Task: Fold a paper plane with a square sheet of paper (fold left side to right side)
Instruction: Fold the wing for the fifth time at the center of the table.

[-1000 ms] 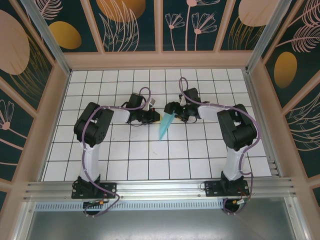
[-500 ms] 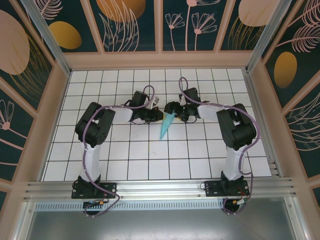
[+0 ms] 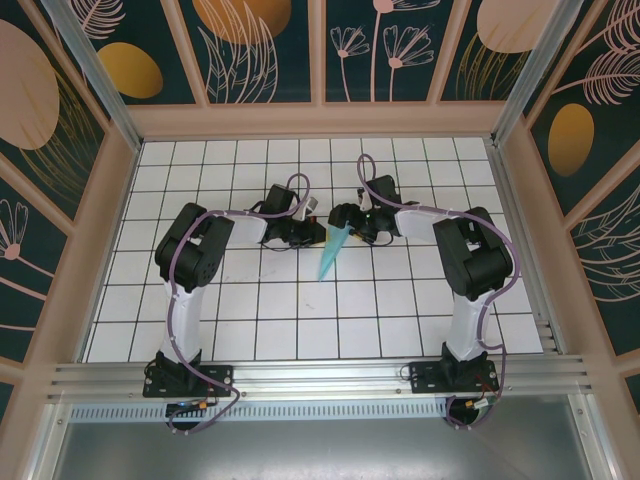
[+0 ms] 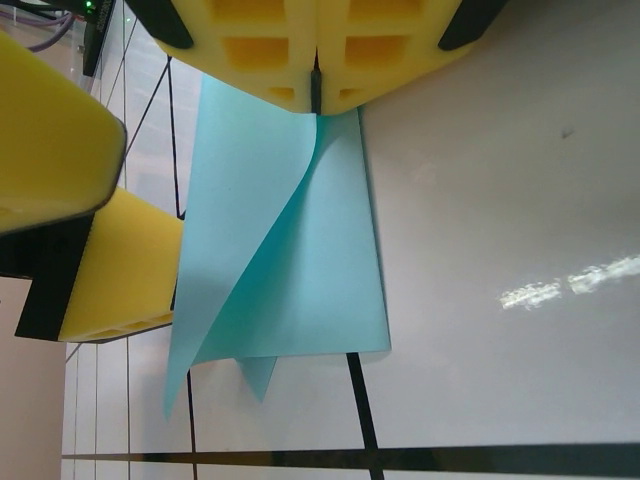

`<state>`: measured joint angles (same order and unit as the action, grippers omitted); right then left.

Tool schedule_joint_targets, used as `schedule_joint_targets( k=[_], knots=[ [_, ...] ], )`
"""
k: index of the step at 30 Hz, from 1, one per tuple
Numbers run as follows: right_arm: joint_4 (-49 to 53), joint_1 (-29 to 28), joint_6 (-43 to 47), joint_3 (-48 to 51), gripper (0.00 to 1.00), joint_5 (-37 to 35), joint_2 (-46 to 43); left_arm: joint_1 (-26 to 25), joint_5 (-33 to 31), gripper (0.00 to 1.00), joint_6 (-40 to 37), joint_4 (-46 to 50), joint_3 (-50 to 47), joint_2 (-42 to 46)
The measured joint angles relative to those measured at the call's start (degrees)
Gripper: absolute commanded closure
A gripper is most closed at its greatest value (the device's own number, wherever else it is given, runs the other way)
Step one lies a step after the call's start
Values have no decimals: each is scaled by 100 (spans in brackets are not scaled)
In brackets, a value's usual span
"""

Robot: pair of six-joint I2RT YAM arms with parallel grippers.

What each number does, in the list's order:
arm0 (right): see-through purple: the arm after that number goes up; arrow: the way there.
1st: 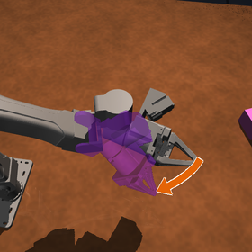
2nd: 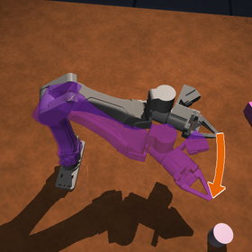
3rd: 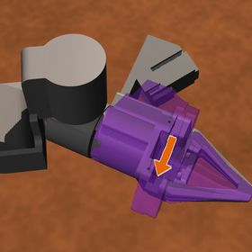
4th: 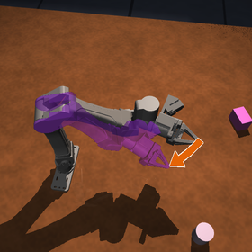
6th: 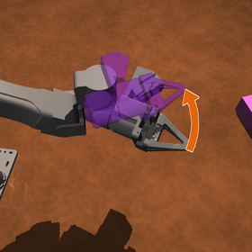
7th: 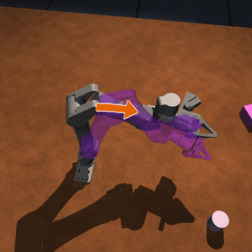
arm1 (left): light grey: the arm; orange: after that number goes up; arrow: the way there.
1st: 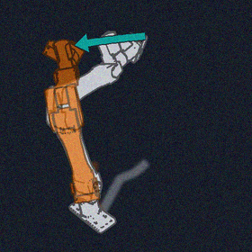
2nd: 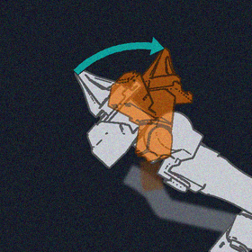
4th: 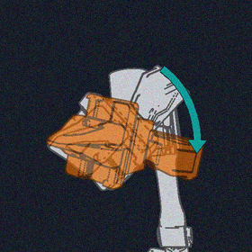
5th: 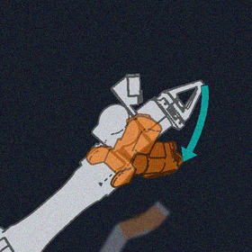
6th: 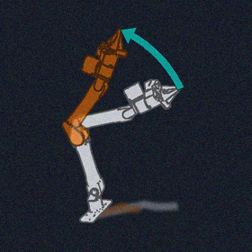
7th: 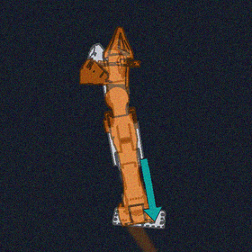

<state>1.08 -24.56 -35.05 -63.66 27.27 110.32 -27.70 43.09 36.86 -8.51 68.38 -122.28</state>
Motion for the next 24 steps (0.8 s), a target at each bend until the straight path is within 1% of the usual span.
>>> schedule_joint_targets(
  k=[9, 12, 13, 17, 19, 22, 24],
  knots=[
    [2, 44, 20, 17, 20, 15, -33, 0, 11, 100, -4, -2, 0, -13],
    [26, 136, 20, 138, 21, 15, -223, 0, 11, 100, -4, -2, 0, -15],
    [46, 170, 22, 175, 24, 20, -317, 0, 11, 100, -4, -2, 0, -15],
    [37, 208, 35, 201, 44, 118, -608, 0, 2, 100, -24, -2, 2, -15],
    [7, 160, 0, 205, 52, 188, -662, 0, -2, 100, -24, 0, 2, -15],
    [-74, 37, -103, 262, 58, 282, -667, 0, -7, 100, -39, 17, 9, -15],
    [-92, -44, -151, 293, 60, 306, -658, 0, -11, 100, -50, 31, 17, -15]
  ],
)
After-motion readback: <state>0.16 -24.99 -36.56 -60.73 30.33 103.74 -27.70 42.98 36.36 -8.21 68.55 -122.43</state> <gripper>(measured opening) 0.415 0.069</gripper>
